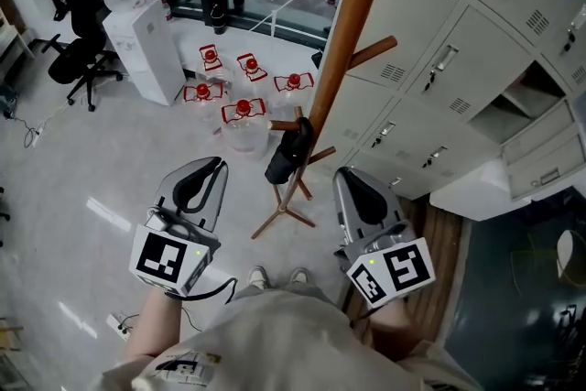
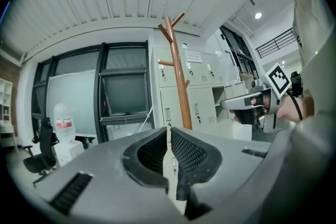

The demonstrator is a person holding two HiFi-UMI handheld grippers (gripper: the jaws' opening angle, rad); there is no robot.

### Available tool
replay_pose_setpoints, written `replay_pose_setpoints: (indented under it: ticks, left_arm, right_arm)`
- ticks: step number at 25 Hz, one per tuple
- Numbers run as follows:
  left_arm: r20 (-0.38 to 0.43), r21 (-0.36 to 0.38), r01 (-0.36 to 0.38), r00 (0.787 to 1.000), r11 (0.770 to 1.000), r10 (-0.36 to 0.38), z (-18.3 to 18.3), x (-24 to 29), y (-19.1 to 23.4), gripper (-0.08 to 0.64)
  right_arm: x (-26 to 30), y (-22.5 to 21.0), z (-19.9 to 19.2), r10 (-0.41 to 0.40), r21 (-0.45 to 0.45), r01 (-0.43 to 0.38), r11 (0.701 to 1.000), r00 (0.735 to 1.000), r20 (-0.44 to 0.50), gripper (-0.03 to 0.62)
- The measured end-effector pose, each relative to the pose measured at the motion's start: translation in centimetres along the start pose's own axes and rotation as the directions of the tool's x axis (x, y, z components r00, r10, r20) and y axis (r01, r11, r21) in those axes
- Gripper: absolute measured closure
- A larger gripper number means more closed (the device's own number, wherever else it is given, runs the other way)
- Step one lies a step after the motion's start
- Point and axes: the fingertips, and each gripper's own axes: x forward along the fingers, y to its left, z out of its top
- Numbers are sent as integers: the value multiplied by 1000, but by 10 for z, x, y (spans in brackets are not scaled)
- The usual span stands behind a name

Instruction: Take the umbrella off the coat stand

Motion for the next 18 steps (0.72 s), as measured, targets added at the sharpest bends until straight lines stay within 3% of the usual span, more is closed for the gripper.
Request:
replay_pose_setpoints:
  ticks: [7, 13, 18]
  left_arm:
    - [7, -38, -3, 1000, 999, 3, -7, 9, -4, 551]
    - [11, -28, 47, 999, 999, -47, -8, 35, -11, 549]
    - [-61, 21, 96, 994, 995, -95, -22, 58, -14, 403]
  right_arm:
    - [2, -5, -9, 30, 15, -29, 999, 999, -20, 584]
    - [4, -16, -11, 29, 20, -29, 999, 999, -27, 584]
    - [7, -22, -15, 22, 14, -21, 1000, 999, -42, 584]
